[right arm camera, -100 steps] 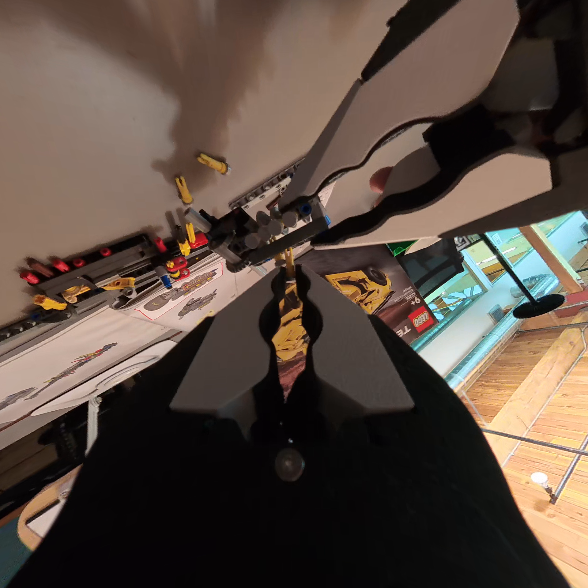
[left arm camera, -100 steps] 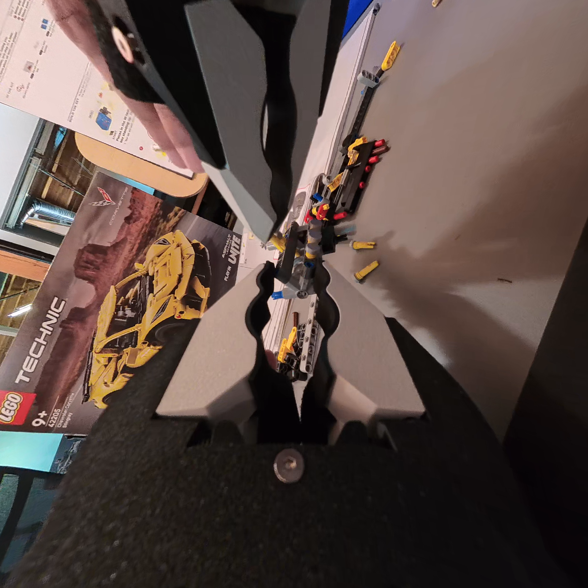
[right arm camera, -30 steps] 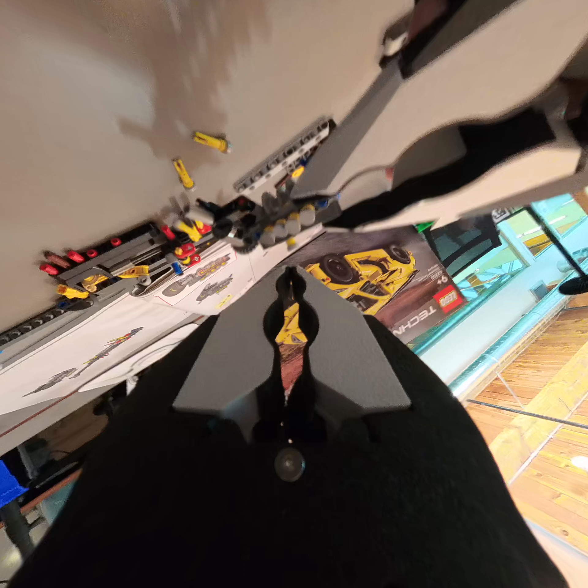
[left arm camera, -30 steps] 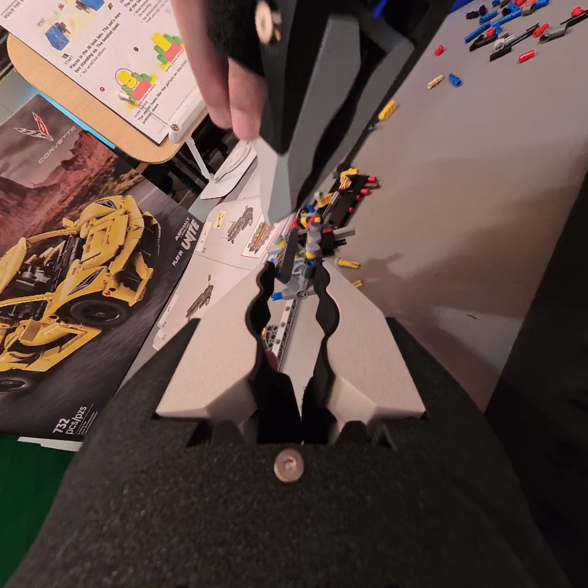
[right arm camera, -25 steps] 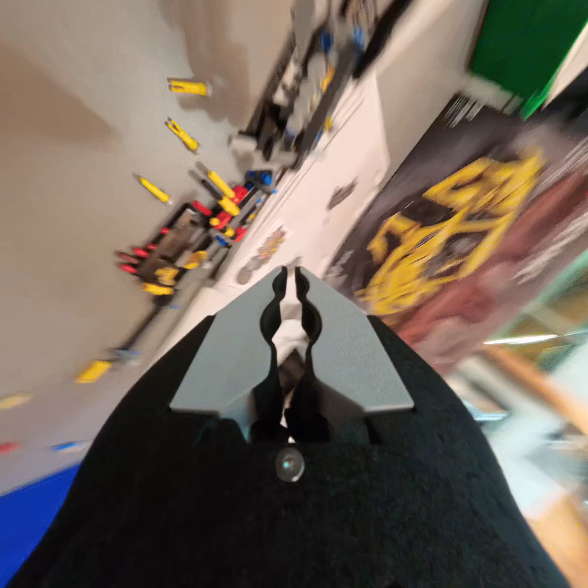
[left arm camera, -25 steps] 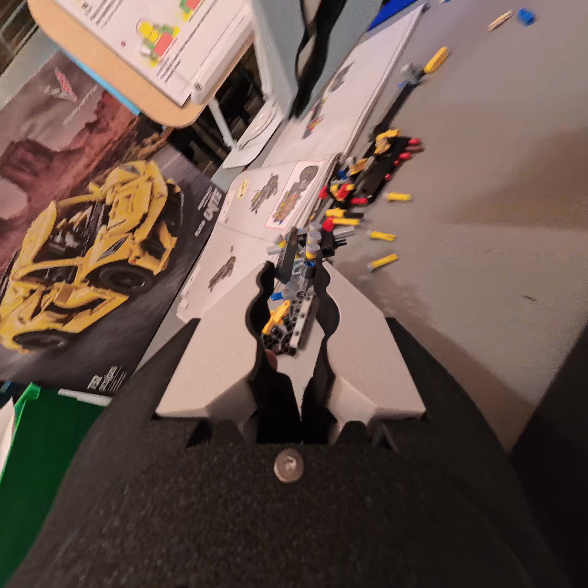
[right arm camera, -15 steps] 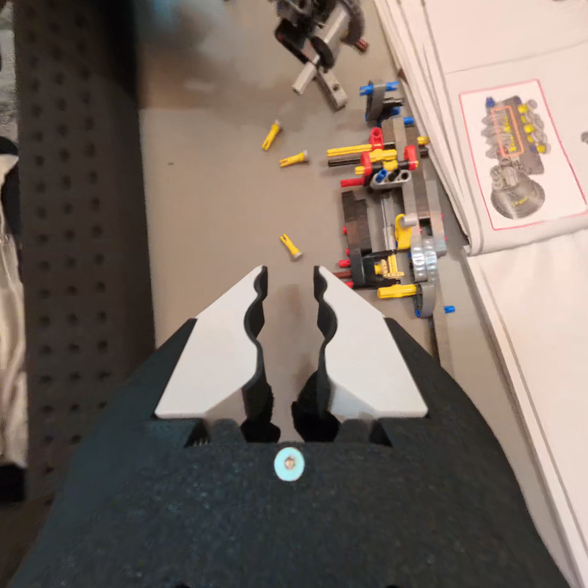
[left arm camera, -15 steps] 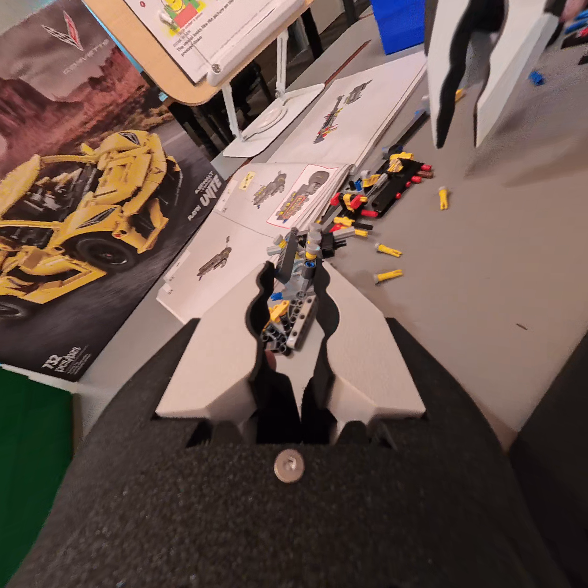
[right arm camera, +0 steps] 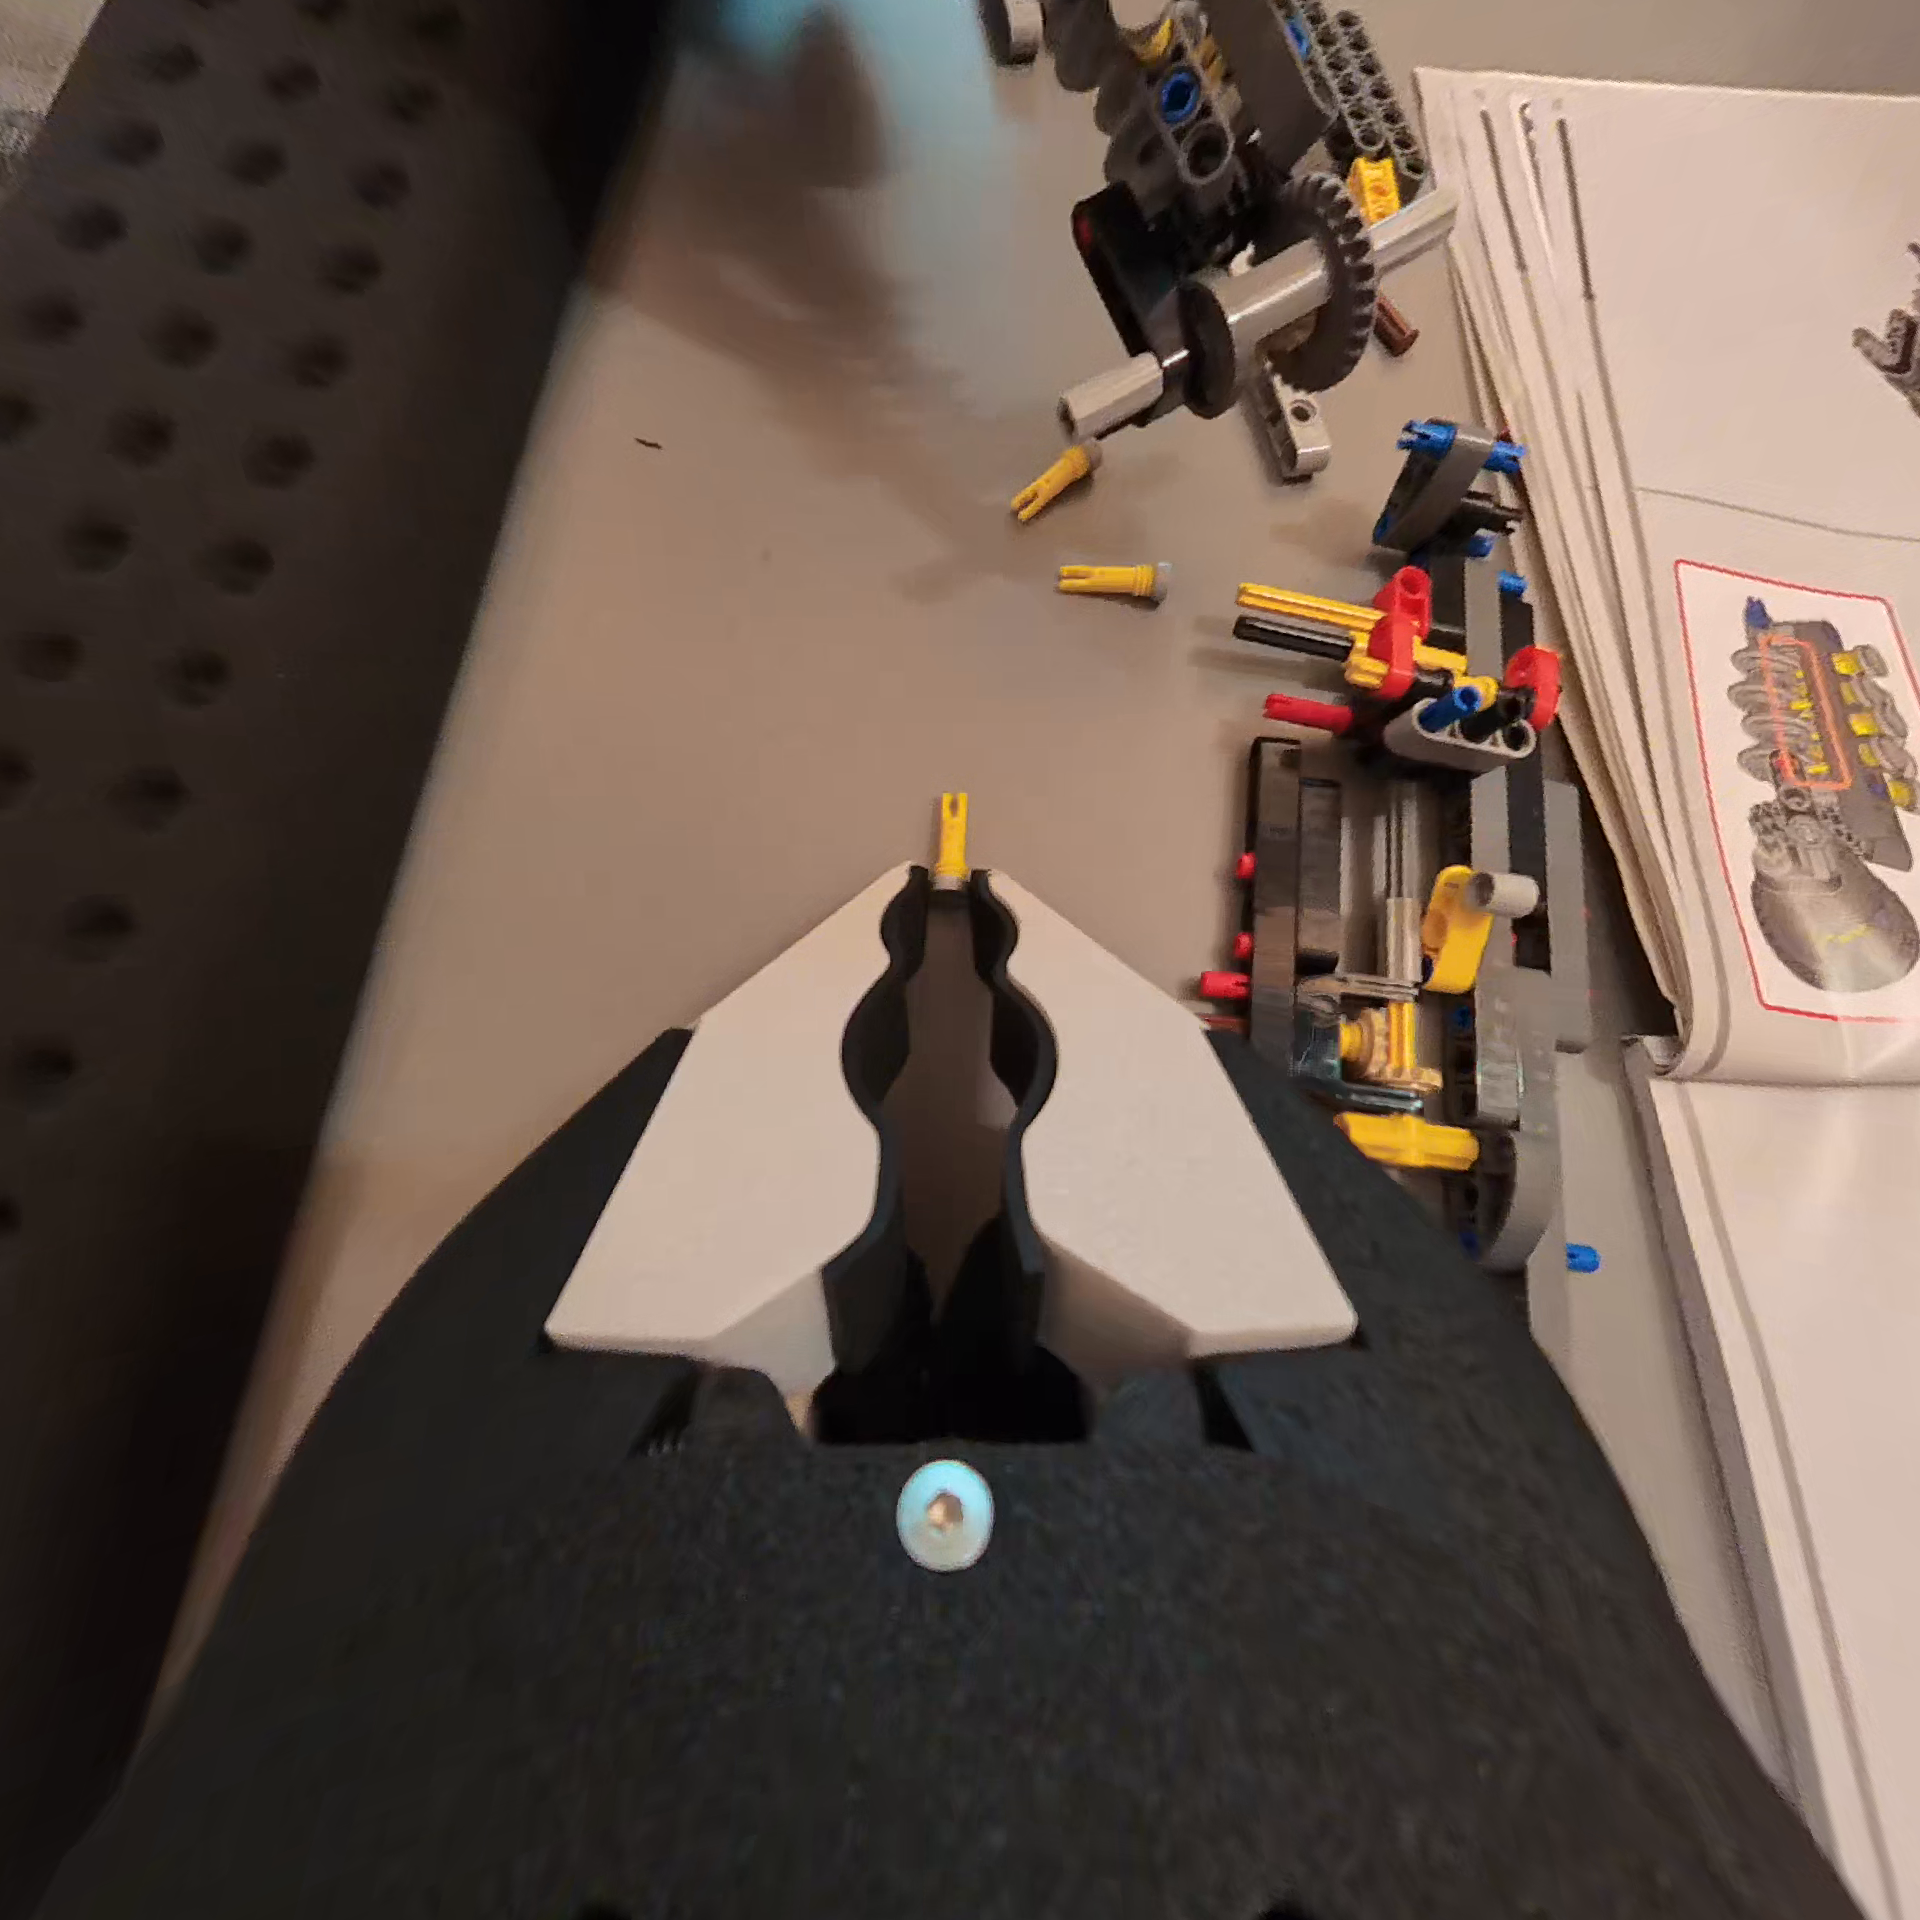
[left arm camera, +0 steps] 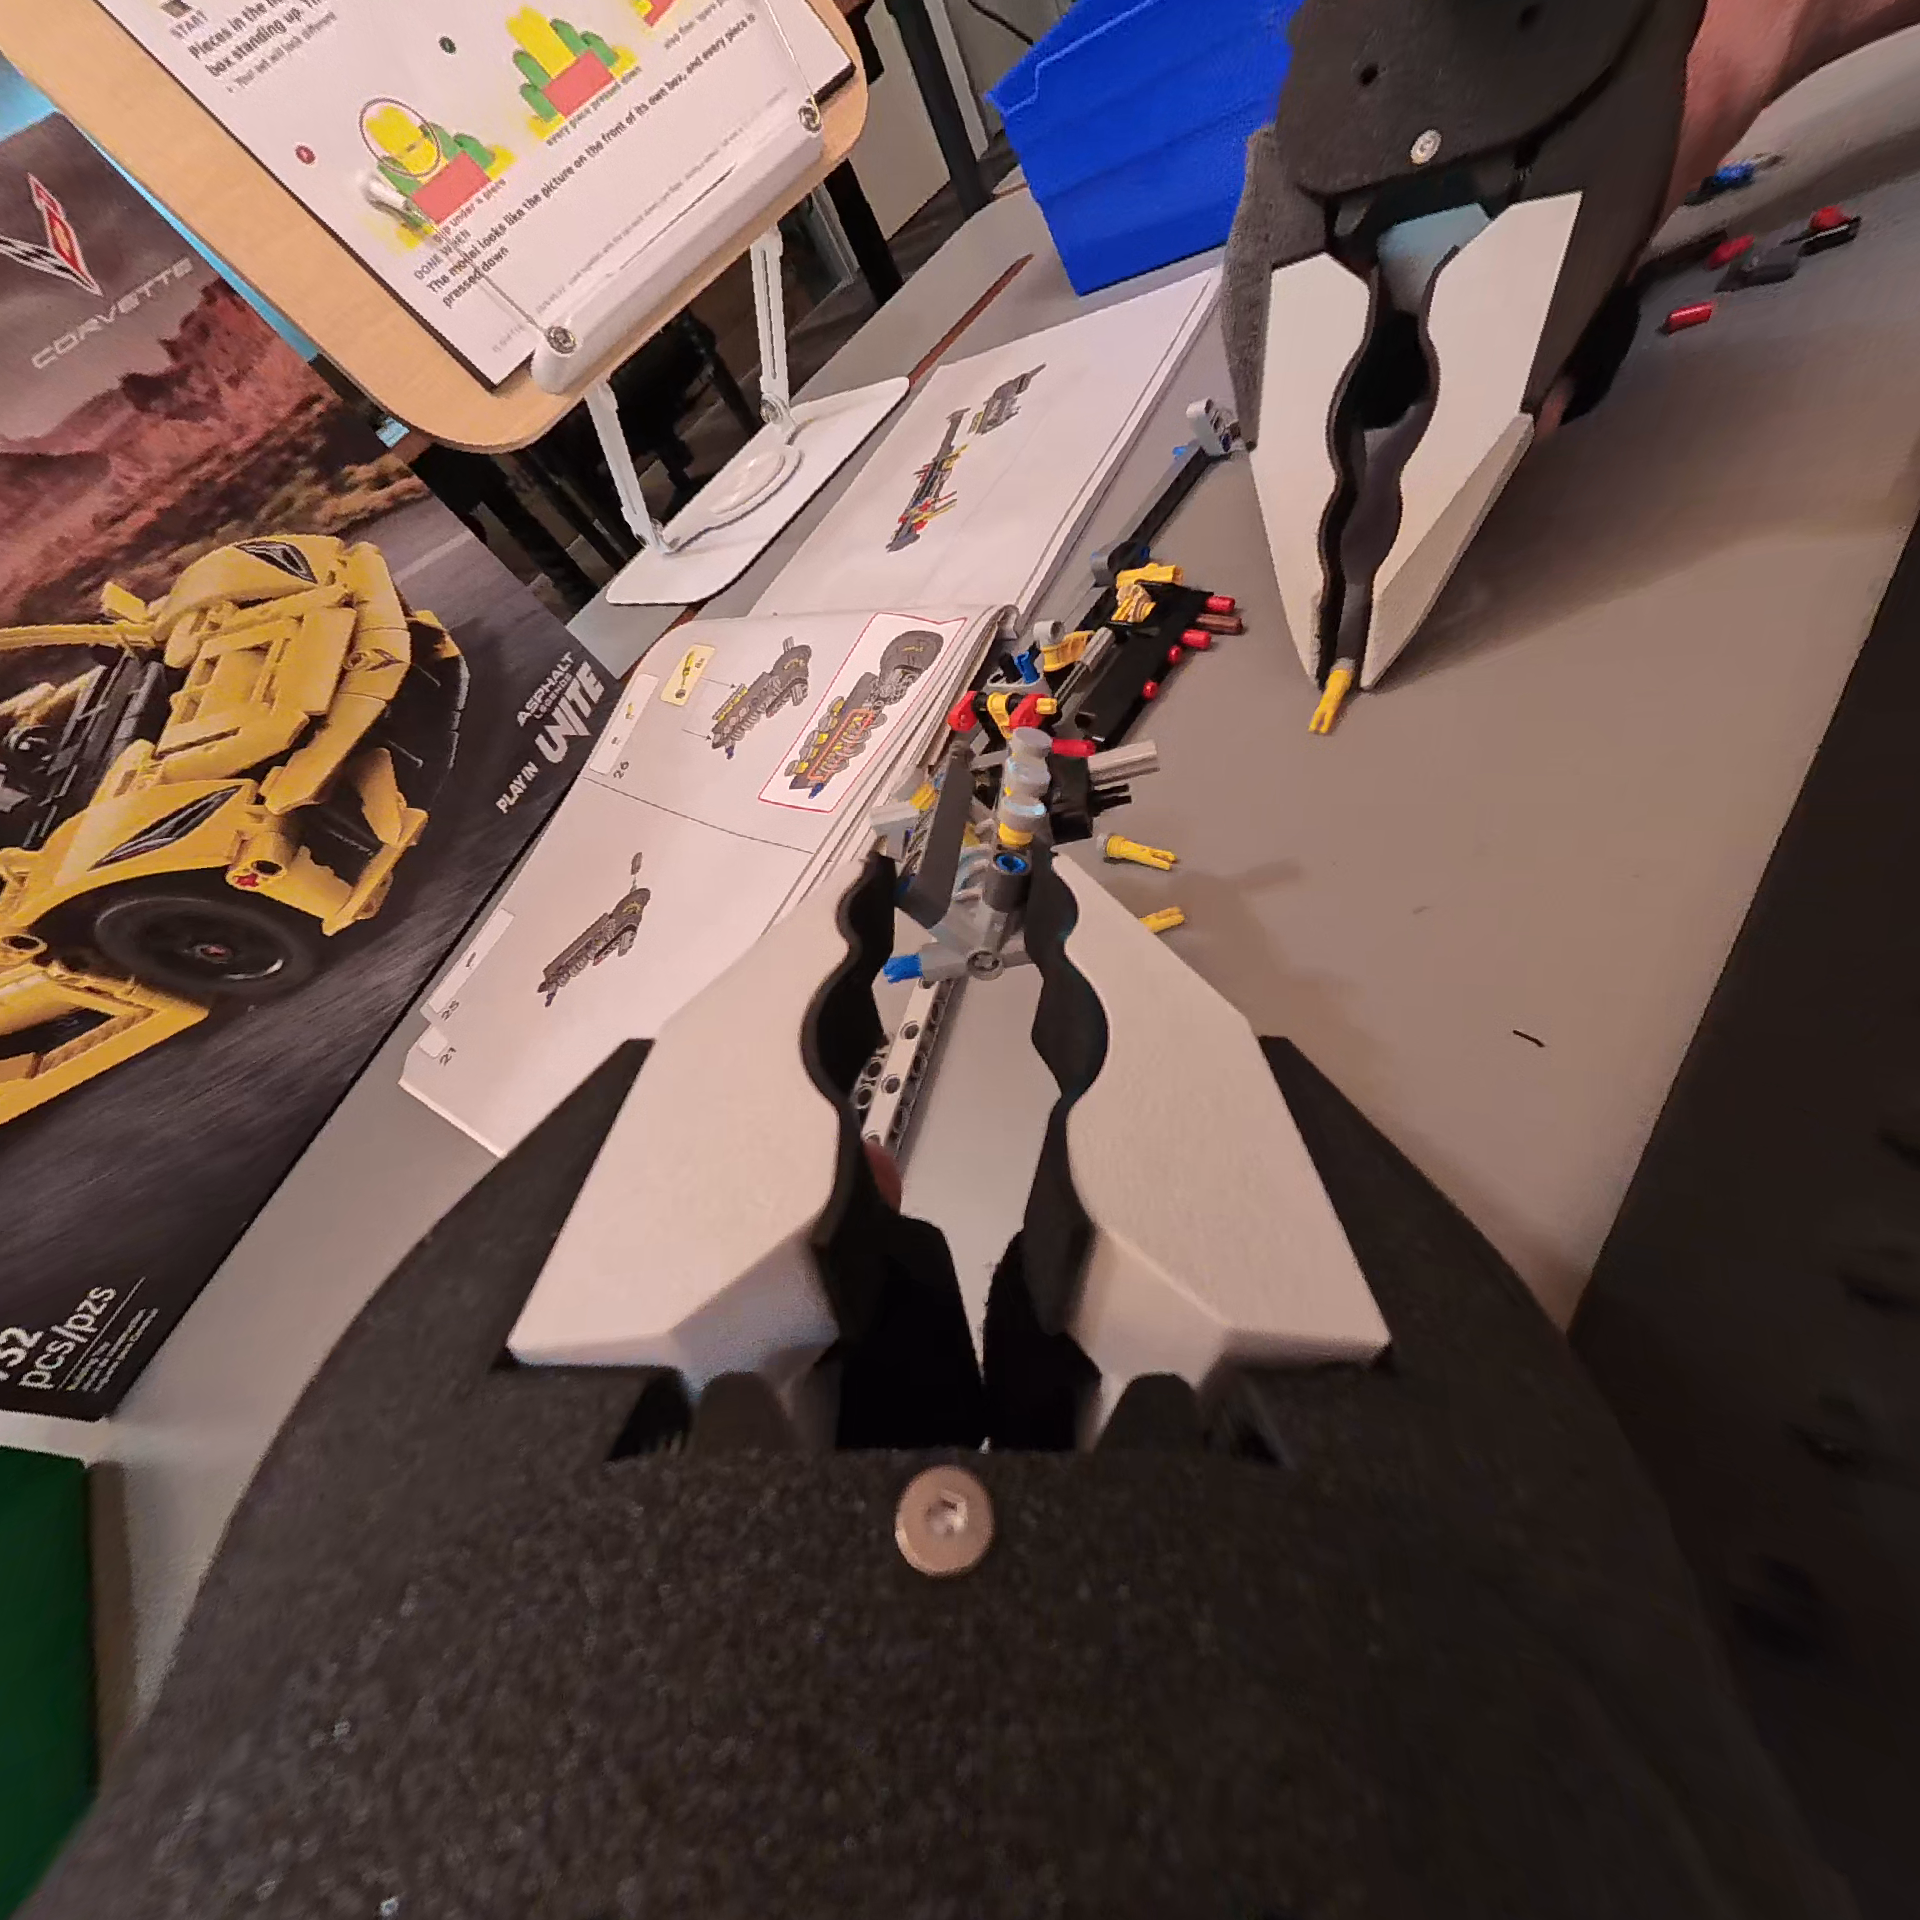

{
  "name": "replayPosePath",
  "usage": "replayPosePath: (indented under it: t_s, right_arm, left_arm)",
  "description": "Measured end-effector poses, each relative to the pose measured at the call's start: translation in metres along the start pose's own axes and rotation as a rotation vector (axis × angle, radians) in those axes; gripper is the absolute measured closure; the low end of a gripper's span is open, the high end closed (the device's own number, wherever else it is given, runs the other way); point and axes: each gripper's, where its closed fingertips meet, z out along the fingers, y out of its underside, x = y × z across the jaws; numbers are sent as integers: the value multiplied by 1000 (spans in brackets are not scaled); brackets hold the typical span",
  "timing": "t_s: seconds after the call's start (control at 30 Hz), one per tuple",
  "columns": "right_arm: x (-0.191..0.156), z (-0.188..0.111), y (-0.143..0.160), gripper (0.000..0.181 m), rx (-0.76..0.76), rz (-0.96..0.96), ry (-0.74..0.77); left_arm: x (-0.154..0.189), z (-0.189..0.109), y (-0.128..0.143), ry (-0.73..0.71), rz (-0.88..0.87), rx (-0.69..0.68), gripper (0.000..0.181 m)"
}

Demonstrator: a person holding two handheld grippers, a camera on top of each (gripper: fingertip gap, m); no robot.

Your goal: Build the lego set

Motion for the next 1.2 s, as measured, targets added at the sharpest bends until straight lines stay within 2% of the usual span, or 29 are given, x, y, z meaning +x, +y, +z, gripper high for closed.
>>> replayPosePath:
  t_s: [0.13,0.33,0.53,0.67,0.77,0.87,1.0,1.1,1.2]
  right_arm:
    - [0,1,-1,173,0,49,21]
    - [0,4,-4,169,-27,71,39]
    - [-2,5,-6,175,15,22,58]
    - [2,1,-9,176,-29,48,65]
    - [12,-22,-60,177,87,36,75]
    - [16,-26,-99,177,38,-22,100]
    - [17,-10,-115,177,-20,99,144]
    - [19,-7,-112,177,-63,278,188]
    - [15,-4,-108,177,-88,450,181]
  left_arm:
    - [5,0,-3,7,45,11,157]
    - [21,2,-4,-4,240,5,157]
    - [19,1,-5,0,215,10,157]
    - [21,1,-8,-33,305,28,157]
    - [22,1,-13,-110,473,41,158]
    - [20,3,-17,-208,607,19,158]
    - [15,5,-16,-344,806,-49,158]
    - [14,6,-17,-412,937,-79,158]
    - [14,5,-21,-446,982,-81,158]
